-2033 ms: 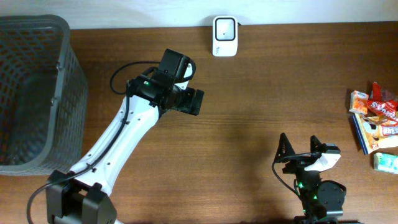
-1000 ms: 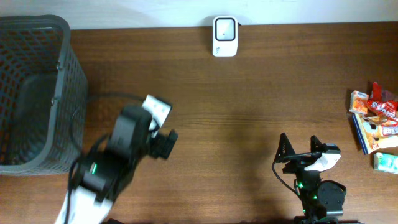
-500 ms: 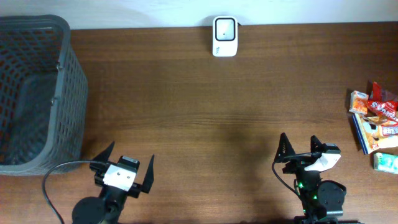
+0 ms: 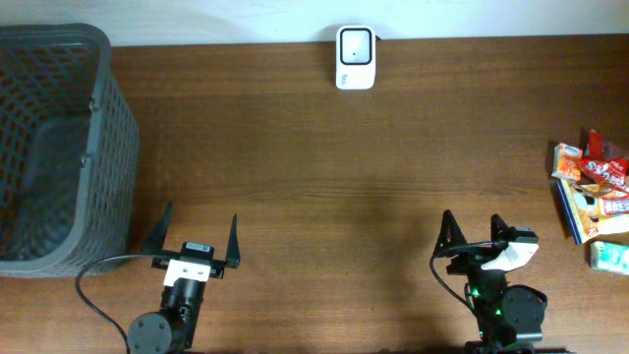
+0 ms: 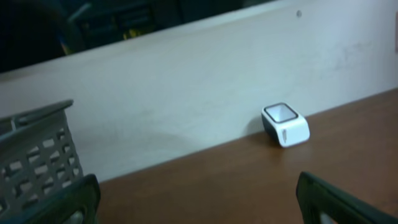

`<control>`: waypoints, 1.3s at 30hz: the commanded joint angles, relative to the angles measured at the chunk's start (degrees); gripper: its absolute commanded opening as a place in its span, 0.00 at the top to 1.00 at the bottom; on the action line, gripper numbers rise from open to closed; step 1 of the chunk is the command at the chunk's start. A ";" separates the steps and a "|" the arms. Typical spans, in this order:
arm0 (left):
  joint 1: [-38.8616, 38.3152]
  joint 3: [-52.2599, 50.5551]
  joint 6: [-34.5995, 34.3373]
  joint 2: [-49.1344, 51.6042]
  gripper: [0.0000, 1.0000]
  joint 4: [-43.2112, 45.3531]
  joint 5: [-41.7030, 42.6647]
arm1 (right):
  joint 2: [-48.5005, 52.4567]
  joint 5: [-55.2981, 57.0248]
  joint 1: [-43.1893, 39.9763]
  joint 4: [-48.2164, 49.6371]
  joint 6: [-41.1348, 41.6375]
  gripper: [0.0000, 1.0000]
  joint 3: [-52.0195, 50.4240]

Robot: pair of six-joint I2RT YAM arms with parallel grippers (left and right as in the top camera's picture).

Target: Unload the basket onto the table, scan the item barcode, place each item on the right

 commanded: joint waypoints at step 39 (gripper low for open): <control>9.55 -2.29 0.63 -6.47 0.01 -18.14 0.83 | -0.37 0.28 0.31 -0.24 -0.57 0.02 -0.35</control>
